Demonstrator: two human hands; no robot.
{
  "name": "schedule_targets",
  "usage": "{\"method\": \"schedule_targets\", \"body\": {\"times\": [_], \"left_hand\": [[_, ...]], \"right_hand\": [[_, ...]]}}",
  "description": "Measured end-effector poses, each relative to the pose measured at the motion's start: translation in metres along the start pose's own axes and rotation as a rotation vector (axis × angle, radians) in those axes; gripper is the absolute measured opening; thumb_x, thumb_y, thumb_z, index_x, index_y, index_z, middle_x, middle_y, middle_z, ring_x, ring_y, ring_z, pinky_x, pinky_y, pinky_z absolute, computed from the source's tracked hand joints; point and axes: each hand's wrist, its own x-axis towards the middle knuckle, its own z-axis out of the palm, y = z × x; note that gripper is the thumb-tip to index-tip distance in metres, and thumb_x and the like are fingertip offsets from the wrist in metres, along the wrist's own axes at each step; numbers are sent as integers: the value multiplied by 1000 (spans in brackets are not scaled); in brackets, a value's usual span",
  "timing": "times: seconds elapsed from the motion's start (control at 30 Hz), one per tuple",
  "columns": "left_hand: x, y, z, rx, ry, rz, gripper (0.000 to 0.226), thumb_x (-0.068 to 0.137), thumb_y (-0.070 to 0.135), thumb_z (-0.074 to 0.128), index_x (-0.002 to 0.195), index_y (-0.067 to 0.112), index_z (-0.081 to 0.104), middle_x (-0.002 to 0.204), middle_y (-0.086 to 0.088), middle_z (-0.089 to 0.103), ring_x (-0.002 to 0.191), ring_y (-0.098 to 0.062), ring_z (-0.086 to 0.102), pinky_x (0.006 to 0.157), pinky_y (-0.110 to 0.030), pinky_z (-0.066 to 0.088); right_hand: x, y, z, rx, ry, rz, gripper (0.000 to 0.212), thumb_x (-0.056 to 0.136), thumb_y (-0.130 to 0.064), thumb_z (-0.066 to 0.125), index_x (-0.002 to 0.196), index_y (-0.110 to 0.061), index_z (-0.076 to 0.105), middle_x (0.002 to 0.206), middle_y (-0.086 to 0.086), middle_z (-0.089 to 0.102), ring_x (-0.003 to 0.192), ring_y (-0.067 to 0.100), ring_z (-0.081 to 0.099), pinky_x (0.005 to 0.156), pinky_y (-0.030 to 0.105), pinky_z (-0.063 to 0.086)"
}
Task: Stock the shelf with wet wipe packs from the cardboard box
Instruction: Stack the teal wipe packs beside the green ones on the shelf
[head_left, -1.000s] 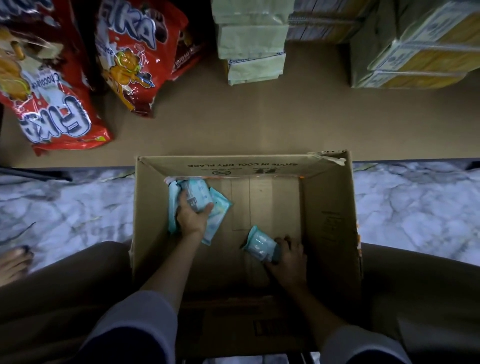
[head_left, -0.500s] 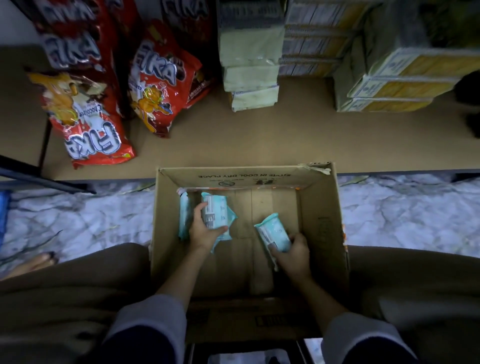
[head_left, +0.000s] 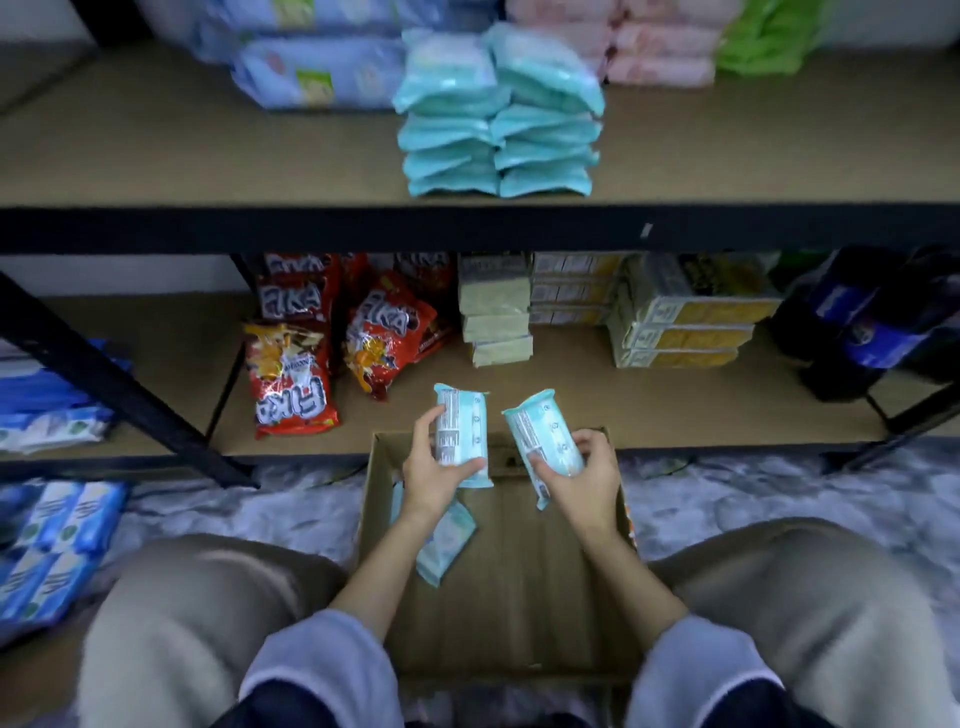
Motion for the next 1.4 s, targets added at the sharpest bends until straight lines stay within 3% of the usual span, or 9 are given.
{"method": "schedule_targets", "body": {"times": [0.3, 0.43, 0.57, 0.73, 0.9, 1.07, 1.17, 1.27, 1.4], "left_hand": [[-41, 136, -25, 7, -36, 409, 76, 67, 4, 80, 124, 35, 41, 100, 14, 55, 88, 5, 57, 64, -11, 50], [-60, 183, -39, 7, -59, 545, 77, 68, 8, 80, 117, 51, 37, 103, 13, 56, 91, 2, 60, 67, -14, 51], [-68, 225, -49, 21, -33, 653, 76, 69, 13, 80, 117, 55, 37, 112, 15, 54, 101, -6, 59, 73, -21, 55], [-57, 270, -62, -6, 50, 757, 74, 68, 7, 80, 122, 40, 42, 124, 5, 54, 100, 8, 55, 71, -9, 48], [-22, 312, -73, 95, 142, 727, 77, 68, 17, 81, 132, 29, 40, 133, 3, 50, 119, -17, 50, 97, -38, 46], [8, 347, -75, 167, 42, 627, 76, 72, 12, 77, 137, 18, 37, 127, 0, 48, 104, -10, 45, 80, -19, 38], [27, 355, -76, 251, 5, 542, 80, 70, 14, 79, 138, 17, 37, 132, -7, 50, 103, -14, 48, 84, -26, 41], [40, 354, -77, 352, 13, 471, 78, 71, 17, 79, 137, 13, 38, 136, -11, 48, 118, -24, 49, 95, -32, 41], [45, 340, -78, 497, -10, 429, 63, 79, 42, 69, 131, 18, 45, 139, -6, 45, 128, -25, 42, 101, -33, 36]], "right_hand": [[-7, -132, -76, 186, 140, -320, 45, 71, -26, 79, 110, -29, 56, 102, -8, 55, 91, -2, 54, 79, 19, 45], [-10, -176, -100, 271, 200, -407, 45, 71, -26, 78, 110, -33, 56, 105, -8, 57, 91, -1, 55, 78, 22, 48], [-5, -208, -108, 329, 231, -466, 45, 71, -27, 78, 110, -34, 56, 103, -5, 58, 90, 11, 58, 78, 40, 53], [12, -251, -114, 377, 287, -522, 45, 71, -26, 79, 110, -30, 58, 110, -7, 60, 99, 11, 57, 88, 39, 50], [47, -299, -115, 357, 275, -504, 45, 70, -27, 78, 111, -25, 60, 110, 0, 61, 96, 16, 56, 89, 34, 47], [73, -330, -111, 275, 139, -348, 47, 74, -25, 75, 117, -16, 58, 115, 1, 59, 100, 10, 47, 81, 19, 34], [87, -338, -109, 245, 59, -267, 43, 79, -25, 71, 118, -12, 58, 119, 4, 58, 104, 16, 50, 79, 18, 32], [100, -341, -109, 180, -51, -220, 44, 85, -29, 63, 123, -7, 55, 127, 9, 56, 114, 21, 51, 81, 19, 33], [109, -332, -110, 22, -216, -262, 55, 85, -38, 63, 128, -5, 53, 133, 8, 53, 123, 21, 48, 90, 22, 35]]}}
